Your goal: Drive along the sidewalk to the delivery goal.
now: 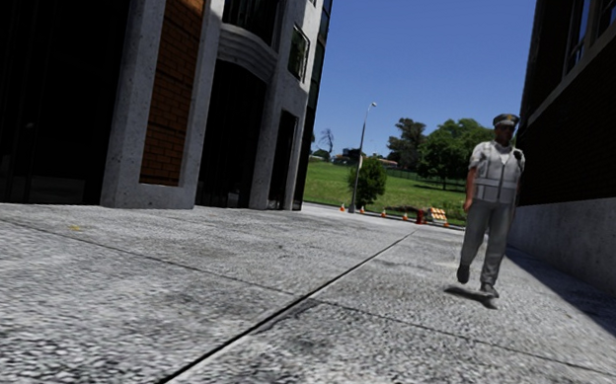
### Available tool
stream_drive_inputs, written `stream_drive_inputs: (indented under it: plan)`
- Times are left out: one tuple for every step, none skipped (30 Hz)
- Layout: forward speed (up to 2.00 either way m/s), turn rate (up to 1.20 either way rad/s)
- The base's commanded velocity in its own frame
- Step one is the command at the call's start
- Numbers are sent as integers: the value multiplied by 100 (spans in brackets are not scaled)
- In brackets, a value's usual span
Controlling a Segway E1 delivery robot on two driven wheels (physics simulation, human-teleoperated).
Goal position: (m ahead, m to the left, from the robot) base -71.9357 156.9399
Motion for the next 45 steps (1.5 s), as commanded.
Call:
stream_drive_inputs:
  plan:
    - [76,46]
    - [77,46]
    - [77,46]
    - [77,46]
    - [77,46]
    - [77,46]
    - [77,46]
    - [77,46]
    - [77,46]
    - [77,46]
    - [77,46]
    - [77,46]
    - [77,46]
    - [77,46]
    - [77,46]
    - [77,46]
    - [77,46]
    - [77,46]
    - [77,46]
    - [77,46]
    - [77,46]
    - [75,39]
    - [75,0]
    - [75,0]
    - [75,0]
    - [75,0]
    - [75,0]
    - [75,0]
    - [75,0]
    - [75,0]
    - [75,0]
    - [75,0]
    - [75,0]
    - [75,0]
    - [75,0]
    - [74,0]
    - [72,65]
    - [72,65]
    - [72,89]
    - [72,101]
    - [72,104]
    - [72,104]
    - [72,105]
    - [72,105]
    - [72,105]
